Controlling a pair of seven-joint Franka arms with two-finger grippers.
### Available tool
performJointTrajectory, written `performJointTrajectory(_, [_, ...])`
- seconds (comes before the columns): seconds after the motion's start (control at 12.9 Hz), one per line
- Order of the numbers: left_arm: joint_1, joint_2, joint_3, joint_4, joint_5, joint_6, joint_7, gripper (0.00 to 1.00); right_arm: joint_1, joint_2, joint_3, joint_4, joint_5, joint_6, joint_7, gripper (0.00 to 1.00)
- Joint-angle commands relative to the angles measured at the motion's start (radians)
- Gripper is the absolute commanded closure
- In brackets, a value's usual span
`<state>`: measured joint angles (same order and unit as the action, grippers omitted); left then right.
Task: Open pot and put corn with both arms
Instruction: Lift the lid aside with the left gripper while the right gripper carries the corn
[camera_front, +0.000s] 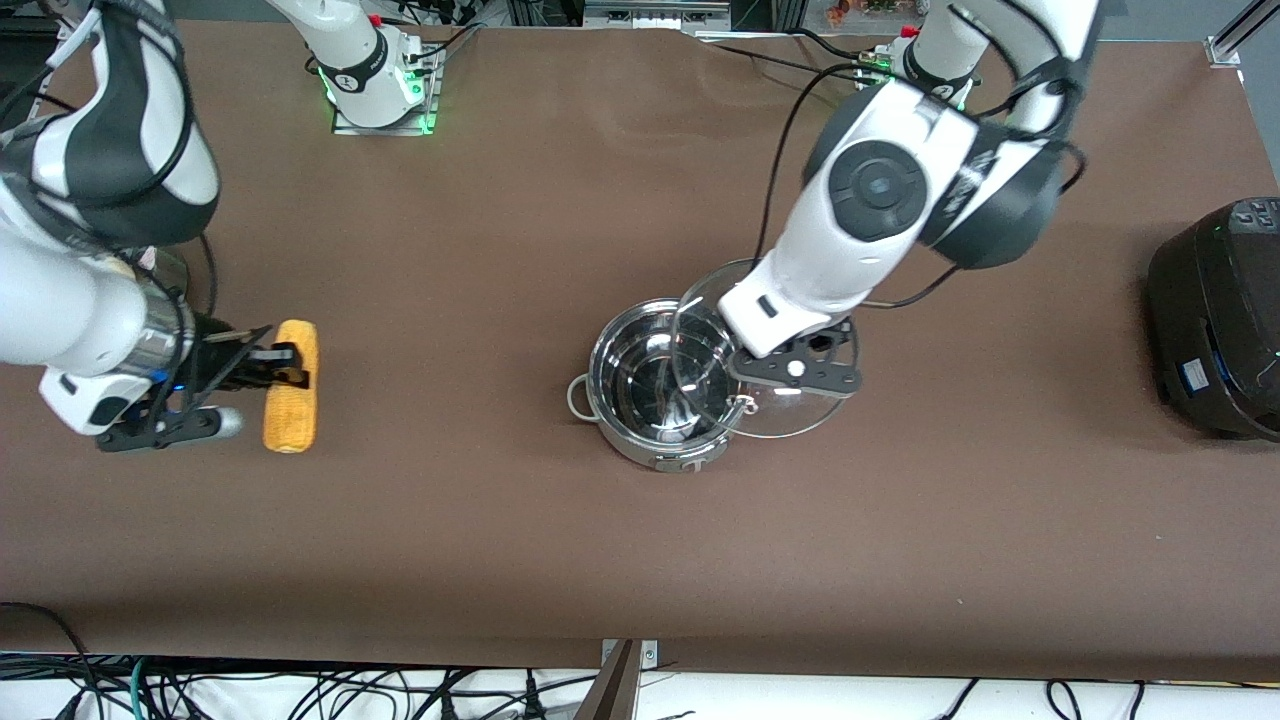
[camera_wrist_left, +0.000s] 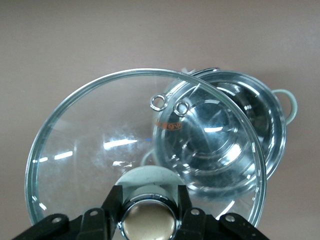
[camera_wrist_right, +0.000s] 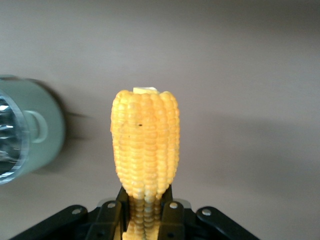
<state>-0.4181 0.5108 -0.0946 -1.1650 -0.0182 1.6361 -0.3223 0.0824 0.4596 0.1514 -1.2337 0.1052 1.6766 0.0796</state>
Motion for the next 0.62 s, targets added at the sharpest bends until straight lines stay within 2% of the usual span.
performJointTrajectory(0.0, [0.056,-0.046,0.001,-0.048,-0.009,-0.077,0.08,0.77,0.109,0.045,0.016,0.072,0.008,0.037,0.115,0.85])
performJointTrajectory(0.15, [0.117,-0.045,0.004,-0.054,-0.003,-0.114,0.098,0.77,0.205,0.06,0.016,0.073,0.01,0.119,0.22,0.86])
performJointTrajectory(0.31, [0.177,-0.045,0.003,-0.112,0.053,-0.139,0.214,0.77,0.288,0.096,0.016,0.074,0.008,0.202,0.305,0.87])
performJointTrajectory(0.54, [0.304,-0.041,-0.001,-0.209,0.093,-0.072,0.413,0.79,0.37,0.155,0.016,0.074,0.01,0.299,0.327,0.88])
